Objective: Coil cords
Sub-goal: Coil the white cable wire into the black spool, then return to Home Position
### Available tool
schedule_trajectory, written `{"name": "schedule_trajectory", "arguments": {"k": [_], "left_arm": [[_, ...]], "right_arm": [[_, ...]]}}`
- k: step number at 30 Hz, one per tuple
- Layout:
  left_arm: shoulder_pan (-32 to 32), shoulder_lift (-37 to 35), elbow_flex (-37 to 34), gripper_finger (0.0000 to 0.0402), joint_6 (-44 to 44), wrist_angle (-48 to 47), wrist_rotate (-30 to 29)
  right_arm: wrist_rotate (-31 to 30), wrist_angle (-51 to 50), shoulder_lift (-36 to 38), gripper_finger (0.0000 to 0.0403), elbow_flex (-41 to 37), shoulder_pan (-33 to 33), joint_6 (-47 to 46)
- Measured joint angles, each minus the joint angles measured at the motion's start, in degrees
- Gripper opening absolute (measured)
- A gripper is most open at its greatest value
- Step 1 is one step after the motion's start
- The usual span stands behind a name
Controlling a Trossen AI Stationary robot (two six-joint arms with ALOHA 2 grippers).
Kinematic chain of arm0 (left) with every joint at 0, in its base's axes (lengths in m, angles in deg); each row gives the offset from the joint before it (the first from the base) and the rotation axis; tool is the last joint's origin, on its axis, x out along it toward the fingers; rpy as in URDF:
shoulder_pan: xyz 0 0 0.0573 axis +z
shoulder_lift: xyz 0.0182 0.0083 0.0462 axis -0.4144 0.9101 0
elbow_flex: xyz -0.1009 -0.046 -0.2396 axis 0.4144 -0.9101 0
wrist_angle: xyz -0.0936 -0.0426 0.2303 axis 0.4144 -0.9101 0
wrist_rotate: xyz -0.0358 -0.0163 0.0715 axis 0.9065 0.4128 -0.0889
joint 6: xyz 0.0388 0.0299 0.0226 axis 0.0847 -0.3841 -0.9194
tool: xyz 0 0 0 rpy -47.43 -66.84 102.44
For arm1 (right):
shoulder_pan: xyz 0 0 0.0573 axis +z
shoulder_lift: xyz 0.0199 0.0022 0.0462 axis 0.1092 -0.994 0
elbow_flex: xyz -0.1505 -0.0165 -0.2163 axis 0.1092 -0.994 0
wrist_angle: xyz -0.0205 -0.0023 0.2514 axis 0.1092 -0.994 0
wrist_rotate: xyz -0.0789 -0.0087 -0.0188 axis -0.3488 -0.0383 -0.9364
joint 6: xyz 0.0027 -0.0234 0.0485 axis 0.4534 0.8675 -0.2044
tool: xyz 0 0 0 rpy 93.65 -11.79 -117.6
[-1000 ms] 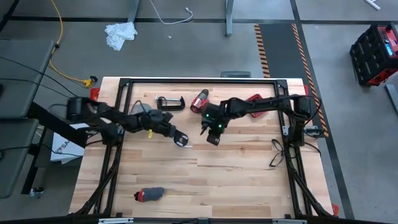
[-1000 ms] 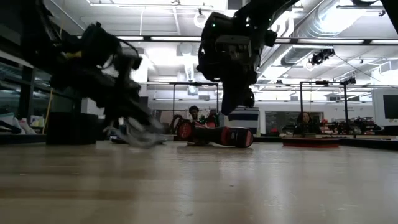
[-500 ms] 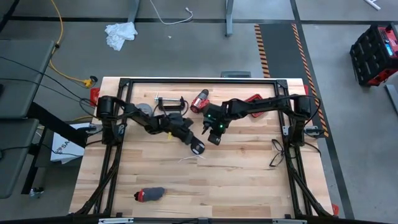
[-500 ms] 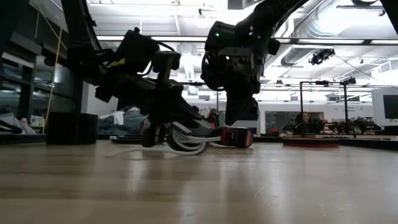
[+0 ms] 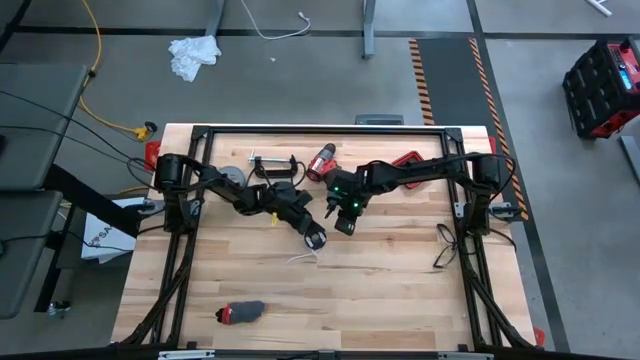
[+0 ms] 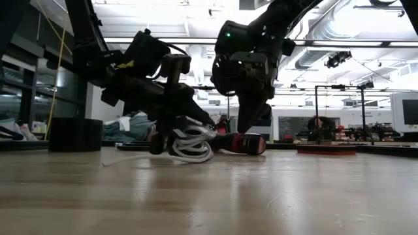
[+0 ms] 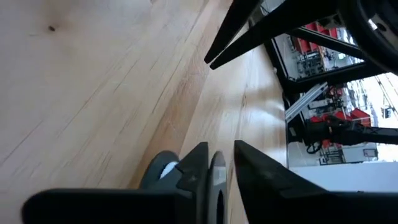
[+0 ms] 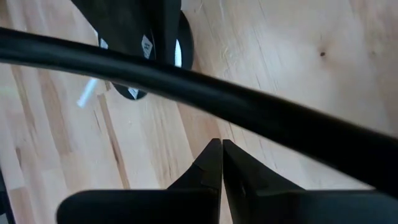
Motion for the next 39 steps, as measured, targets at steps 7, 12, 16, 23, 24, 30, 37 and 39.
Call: {"name": "schedule_trajectory", "arguments": {"k": [7, 12, 16, 23, 24, 30, 37, 39], "left_arm": [[0.5, -0.2, -0.2, 0.0127, -0.9, -0.2, -0.8], [1.8, -0.5, -0.2, 0.0155, -1.1, -0.6, -0.8], [3.3, -0.5, -0.2, 0.0165, -1.8, -0.8, 0.9], [7.4, -0.6, -0.3, 0.0168, -2.6, -1.1, 7.8], [8.0, -0.8, -0.3, 0.0168, -2.6, -1.4, 9.5], [11.1, -3.5, -0.6, 0.0168, -3.1, -3.5, 16.9], [16.1, -15.8, -2.1, 0.0160, -9.9, -14.7, 15.7], [18.1, -21.8, -3.9, 0.0156, -11.4, -18.6, 14.1]], "right_arm": [[-0.4, -0.4, 0.0, 0.0054, 0.0, 0.0, 0.0], [-2.5, -1.0, 0.0, 0.0078, 0.0, 0.0, 0.2], [-3.3, -1.9, 0.0, 0.0080, 0.0, 0.0, 0.2], [-5.1, -3.9, 0.0, 0.0080, 0.0, -0.5, 1.6], [-6.0, -4.7, 0.0, 0.0080, 0.0, -0.5, 2.1], [-7.9, -9.8, 0.0, 0.0080, 0.0, -0.8, 5.2], [-12.1, -11.2, 3.7, 0.0080, 0.0, -2.0, 6.5], [-15.9, -11.4, 6.9, 0.0080, 0.0, -2.7, 6.6]]}}
